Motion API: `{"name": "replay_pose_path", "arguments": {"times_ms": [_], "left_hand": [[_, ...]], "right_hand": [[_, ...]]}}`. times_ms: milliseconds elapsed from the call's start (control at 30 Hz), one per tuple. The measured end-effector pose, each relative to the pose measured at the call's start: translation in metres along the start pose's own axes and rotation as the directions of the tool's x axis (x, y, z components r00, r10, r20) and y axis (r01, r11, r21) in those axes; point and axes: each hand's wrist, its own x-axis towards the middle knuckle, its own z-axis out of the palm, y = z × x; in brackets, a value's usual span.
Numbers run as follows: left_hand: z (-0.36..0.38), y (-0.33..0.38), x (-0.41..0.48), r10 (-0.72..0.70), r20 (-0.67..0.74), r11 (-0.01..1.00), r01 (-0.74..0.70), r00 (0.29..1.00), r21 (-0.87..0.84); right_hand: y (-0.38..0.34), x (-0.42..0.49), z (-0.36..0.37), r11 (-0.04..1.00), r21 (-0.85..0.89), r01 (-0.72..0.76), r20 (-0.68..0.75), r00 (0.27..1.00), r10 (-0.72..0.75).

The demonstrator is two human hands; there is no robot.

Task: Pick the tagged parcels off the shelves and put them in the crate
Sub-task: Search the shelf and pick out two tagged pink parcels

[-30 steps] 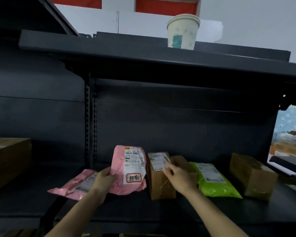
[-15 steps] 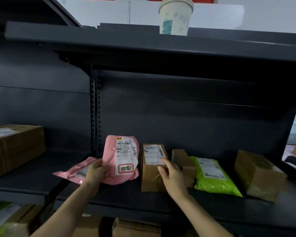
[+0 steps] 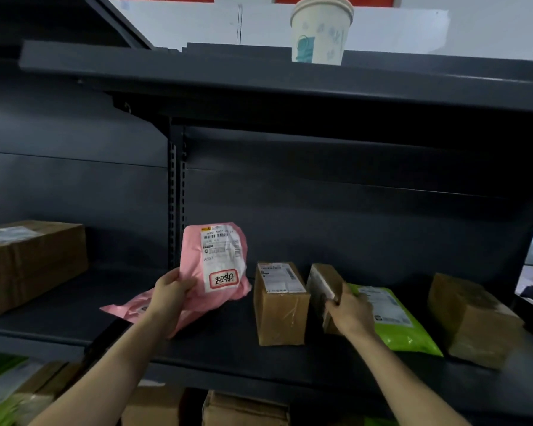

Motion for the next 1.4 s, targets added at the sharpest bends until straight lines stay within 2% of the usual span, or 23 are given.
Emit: {"name": "replay_pose_path", "arguments": {"times_ms": [67,100,167,200,233,300,533,933,1233,1400], "left_hand": [[0.010,0.007,-0.004,0.024,0.029,1.000,-0.023,0.999,-0.012],[0.015,0.011,-0.006,0.039,0.039,0.999,-0.038,0.998,-0.021],[0.027,0.019,-0.009,0.066,0.059,0.997,-0.063,0.996,-0.046],[0.034,0.023,-0.011,0.075,0.074,0.996,-0.070,0.994,-0.064],[0.040,0.026,-0.013,0.080,0.087,0.994,-0.073,0.993,-0.080],[0.050,0.030,-0.016,0.089,0.108,0.992,-0.079,0.990,-0.097],[0.080,0.027,-0.025,0.116,0.164,0.993,-0.109,0.980,-0.049],[0.118,0.013,-0.049,0.114,0.274,0.991,-0.129,0.955,0.036],[0.112,-0.002,-0.077,0.104,0.250,0.994,-0.108,0.963,0.003],[0.096,-0.009,-0.092,0.082,0.216,0.996,-0.086,0.973,0.008]], "right_hand": [[0.004,0.000,-0.003,0.955,0.295,-0.012,-0.061,0.998,0.031],[0.006,0.000,-0.006,0.885,0.466,-0.005,-0.068,0.997,0.041],[0.007,-0.003,-0.014,0.668,0.744,0.008,-0.053,0.998,0.046],[0.008,-0.005,-0.019,0.563,0.827,0.013,-0.043,0.998,0.041],[0.008,-0.007,-0.023,0.485,0.874,0.017,-0.039,0.999,0.034],[0.008,-0.008,-0.031,0.401,0.915,0.033,-0.047,0.999,0.025],[0.021,-0.016,-0.056,0.253,0.966,0.041,-0.041,0.999,-0.005],[0.052,-0.035,-0.071,0.196,0.981,0.001,0.028,0.988,-0.150],[0.073,-0.048,-0.070,0.336,0.940,0.063,0.023,0.969,-0.244],[0.071,-0.055,-0.060,0.357,0.930,0.084,0.023,0.958,-0.285]]}}
